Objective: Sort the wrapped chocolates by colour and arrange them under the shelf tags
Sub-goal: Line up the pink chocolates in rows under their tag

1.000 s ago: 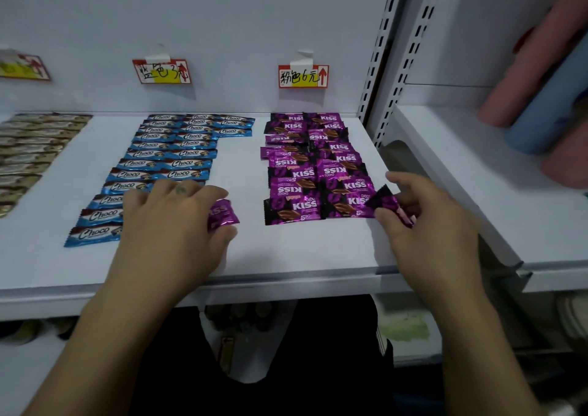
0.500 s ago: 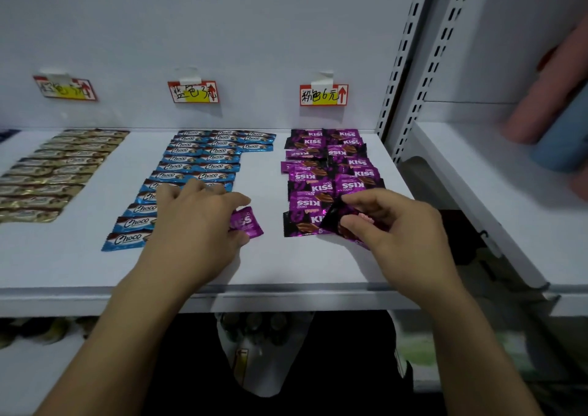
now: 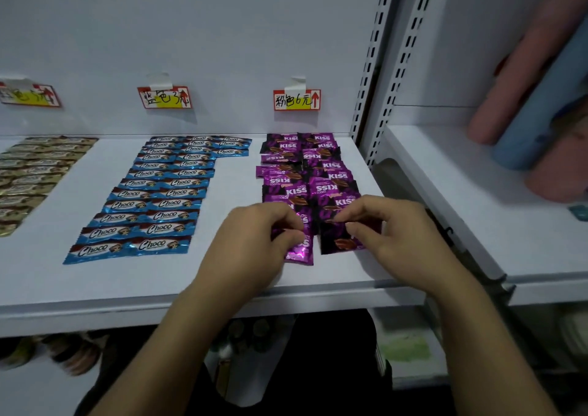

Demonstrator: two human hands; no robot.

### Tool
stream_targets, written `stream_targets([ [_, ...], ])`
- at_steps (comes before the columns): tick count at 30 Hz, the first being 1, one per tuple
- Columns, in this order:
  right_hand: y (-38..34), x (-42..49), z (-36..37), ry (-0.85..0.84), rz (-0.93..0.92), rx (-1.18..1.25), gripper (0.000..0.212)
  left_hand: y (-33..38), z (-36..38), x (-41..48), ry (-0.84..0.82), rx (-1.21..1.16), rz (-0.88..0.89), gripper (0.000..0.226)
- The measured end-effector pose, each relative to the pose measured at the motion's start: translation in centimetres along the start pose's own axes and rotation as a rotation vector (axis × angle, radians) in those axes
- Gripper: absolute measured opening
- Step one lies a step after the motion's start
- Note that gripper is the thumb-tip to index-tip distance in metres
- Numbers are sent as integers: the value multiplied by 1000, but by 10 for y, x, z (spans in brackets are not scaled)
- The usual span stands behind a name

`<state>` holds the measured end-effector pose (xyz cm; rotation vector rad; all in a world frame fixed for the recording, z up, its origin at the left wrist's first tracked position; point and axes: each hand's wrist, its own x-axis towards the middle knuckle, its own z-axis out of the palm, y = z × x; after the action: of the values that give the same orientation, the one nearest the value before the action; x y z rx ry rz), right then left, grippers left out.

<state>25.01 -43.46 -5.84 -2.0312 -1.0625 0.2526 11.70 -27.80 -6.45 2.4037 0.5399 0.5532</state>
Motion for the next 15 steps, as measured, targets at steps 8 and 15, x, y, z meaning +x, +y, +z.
stream_targets([
  [8,18,-34,-4,288,-85,-270,16,-14,11,-25,243,322,298,14],
  [15,25,-48,39,305,-239,-399,35,-26,20,-42,134,348,271,32],
])
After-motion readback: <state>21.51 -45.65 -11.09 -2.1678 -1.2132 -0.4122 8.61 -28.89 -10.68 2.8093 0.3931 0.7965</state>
